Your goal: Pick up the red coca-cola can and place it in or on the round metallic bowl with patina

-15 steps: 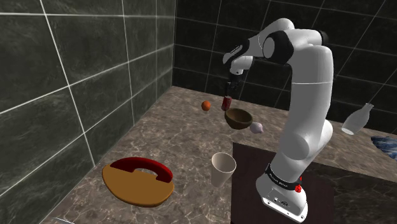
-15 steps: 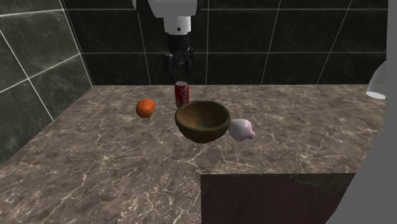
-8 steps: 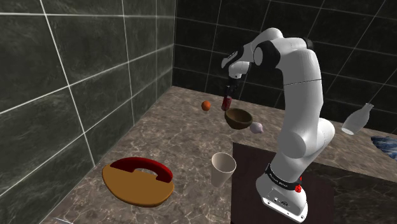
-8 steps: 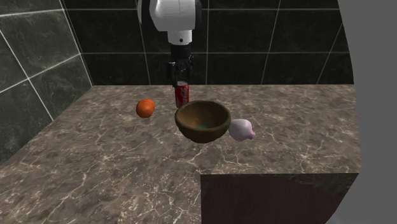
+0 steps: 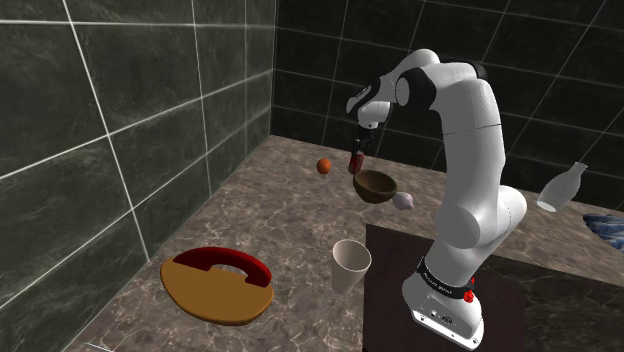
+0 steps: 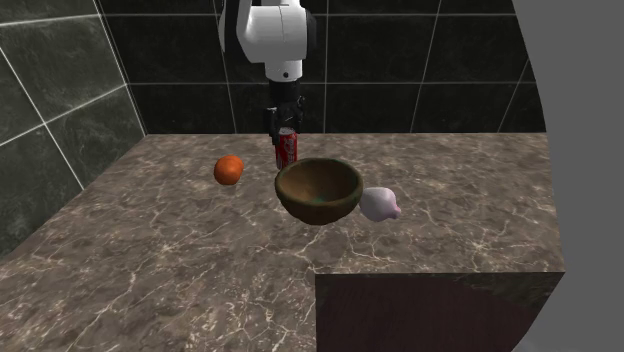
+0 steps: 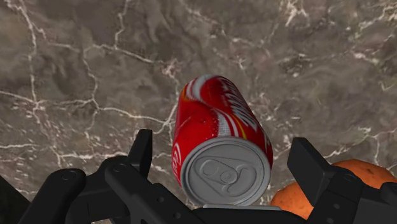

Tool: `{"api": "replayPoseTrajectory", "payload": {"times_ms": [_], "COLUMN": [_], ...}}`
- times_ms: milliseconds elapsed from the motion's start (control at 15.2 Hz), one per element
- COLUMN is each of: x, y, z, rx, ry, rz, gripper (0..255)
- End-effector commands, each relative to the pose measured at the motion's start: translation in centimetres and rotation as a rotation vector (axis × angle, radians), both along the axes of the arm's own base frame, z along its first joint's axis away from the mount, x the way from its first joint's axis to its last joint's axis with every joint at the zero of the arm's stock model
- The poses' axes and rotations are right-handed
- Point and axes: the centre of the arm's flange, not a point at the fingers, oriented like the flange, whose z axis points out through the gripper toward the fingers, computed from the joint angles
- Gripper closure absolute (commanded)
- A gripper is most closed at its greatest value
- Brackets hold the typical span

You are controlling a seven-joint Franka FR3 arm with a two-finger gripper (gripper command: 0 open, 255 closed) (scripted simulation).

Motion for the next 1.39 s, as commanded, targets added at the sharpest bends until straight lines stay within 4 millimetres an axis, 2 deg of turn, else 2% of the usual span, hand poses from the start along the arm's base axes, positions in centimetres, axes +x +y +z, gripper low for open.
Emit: {"api": "replayPoseTrajectory", "payload": {"times_ms": [0, 132, 198, 792, 1320], "x": [0.0, 0.0, 0.0, 0.0, 0.0], "y": [0.0, 0.0, 0.0, 0.0, 0.0], "z": [0.0, 0.0, 0.0, 0.0, 4.2], "rx": [0.0, 0.0, 0.0, 0.0, 0.0], "ry": [0.0, 0.0, 0.0, 0.0, 0.0], "rz": [0.0, 0.0, 0.0, 0.0, 0.0], "gripper": [0, 0, 255, 255, 255]}}
